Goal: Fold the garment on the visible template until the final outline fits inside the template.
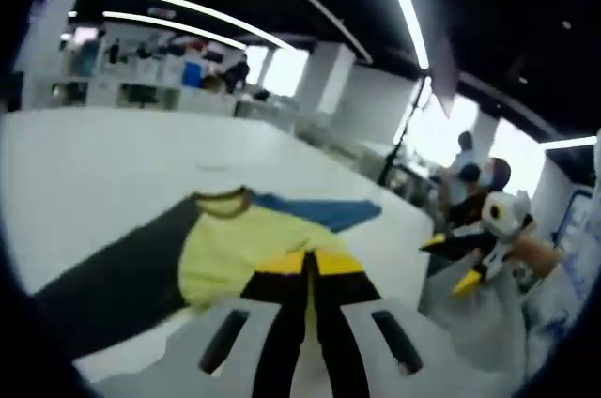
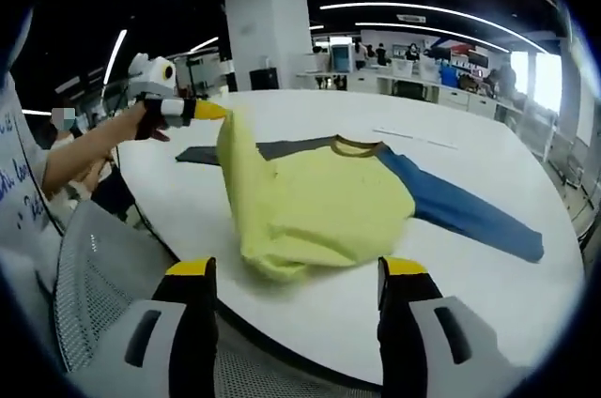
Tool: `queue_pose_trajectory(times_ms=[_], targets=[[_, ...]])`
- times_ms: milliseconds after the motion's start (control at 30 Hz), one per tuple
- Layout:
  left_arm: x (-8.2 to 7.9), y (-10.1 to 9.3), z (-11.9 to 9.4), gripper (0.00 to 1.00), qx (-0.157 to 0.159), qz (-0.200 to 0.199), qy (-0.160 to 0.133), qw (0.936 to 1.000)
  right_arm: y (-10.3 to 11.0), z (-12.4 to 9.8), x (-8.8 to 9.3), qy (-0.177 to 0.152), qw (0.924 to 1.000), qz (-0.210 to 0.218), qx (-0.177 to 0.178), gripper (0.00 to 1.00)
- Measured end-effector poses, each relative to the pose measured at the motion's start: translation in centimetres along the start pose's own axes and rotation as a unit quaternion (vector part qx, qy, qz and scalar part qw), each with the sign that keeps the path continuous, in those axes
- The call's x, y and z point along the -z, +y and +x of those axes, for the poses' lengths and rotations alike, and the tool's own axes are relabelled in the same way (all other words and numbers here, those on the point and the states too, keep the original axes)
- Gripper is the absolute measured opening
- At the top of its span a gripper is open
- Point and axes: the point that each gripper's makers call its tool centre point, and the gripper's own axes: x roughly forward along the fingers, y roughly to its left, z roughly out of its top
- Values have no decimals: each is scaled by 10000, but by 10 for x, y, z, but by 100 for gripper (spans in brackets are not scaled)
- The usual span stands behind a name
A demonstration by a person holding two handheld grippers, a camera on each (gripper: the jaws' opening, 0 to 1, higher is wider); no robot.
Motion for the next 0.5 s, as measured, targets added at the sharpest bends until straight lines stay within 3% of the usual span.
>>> queue_pose_trajectory(times_ms=[233,333,500], targets=[[-28,46,-8,0,-596,-290,-466,9967,12,15,8,258,9987,-34,-442,54],[-31,58,-12,0,-782,-277,-462,9955,20,26,9,338,9968,54,-723,41],[-35,77,-17,0,-943,-330,-523,9936,23,50,15,566,9943,-134,-896,31]])
